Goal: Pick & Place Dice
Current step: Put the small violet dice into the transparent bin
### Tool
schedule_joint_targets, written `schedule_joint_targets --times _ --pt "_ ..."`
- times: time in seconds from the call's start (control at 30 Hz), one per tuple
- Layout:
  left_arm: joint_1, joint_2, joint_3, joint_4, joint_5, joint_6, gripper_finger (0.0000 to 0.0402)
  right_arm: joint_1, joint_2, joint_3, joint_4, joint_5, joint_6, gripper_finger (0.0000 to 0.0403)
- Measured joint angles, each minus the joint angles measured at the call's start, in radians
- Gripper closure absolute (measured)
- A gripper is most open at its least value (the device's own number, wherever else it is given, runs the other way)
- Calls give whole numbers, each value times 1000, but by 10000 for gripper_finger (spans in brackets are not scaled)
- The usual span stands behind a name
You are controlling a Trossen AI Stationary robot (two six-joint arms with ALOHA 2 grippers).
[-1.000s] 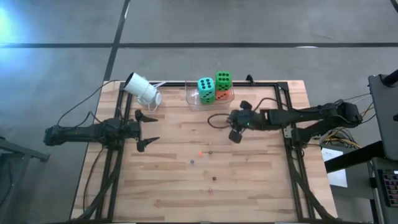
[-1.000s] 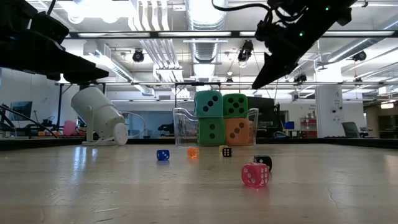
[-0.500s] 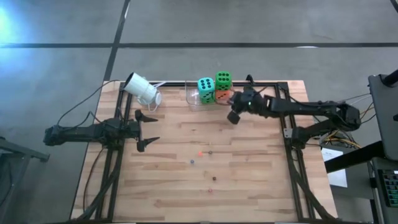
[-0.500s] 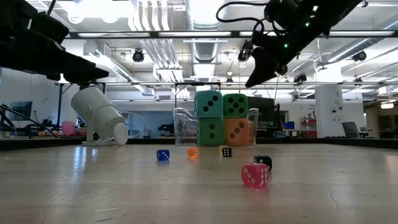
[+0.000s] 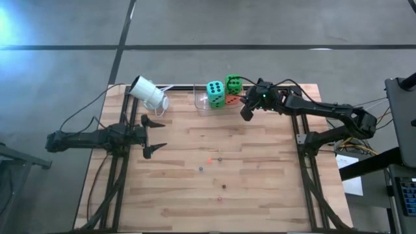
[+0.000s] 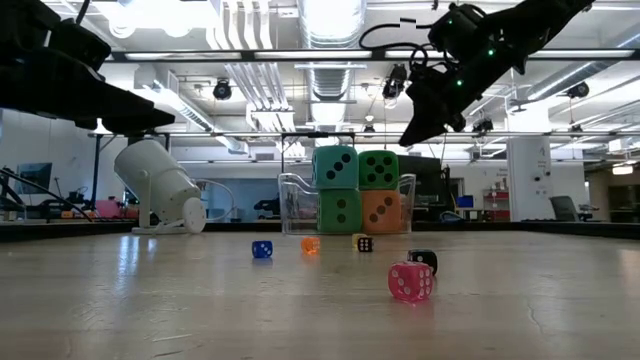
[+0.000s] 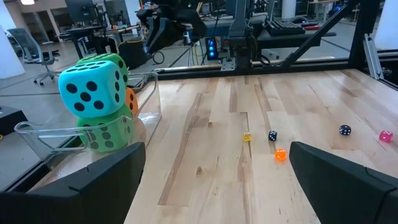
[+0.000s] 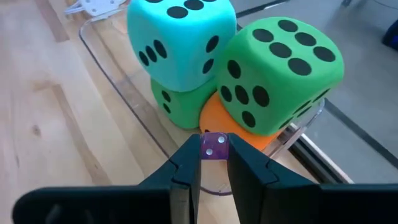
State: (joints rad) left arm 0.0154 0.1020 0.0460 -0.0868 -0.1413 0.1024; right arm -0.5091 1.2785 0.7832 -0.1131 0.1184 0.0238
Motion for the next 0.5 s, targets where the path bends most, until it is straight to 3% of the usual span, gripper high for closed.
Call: schedule_joint_targets --times 0.5 --pt "0 0 0 0 0 0 2 -11 213 50 119 -6 -6 345"
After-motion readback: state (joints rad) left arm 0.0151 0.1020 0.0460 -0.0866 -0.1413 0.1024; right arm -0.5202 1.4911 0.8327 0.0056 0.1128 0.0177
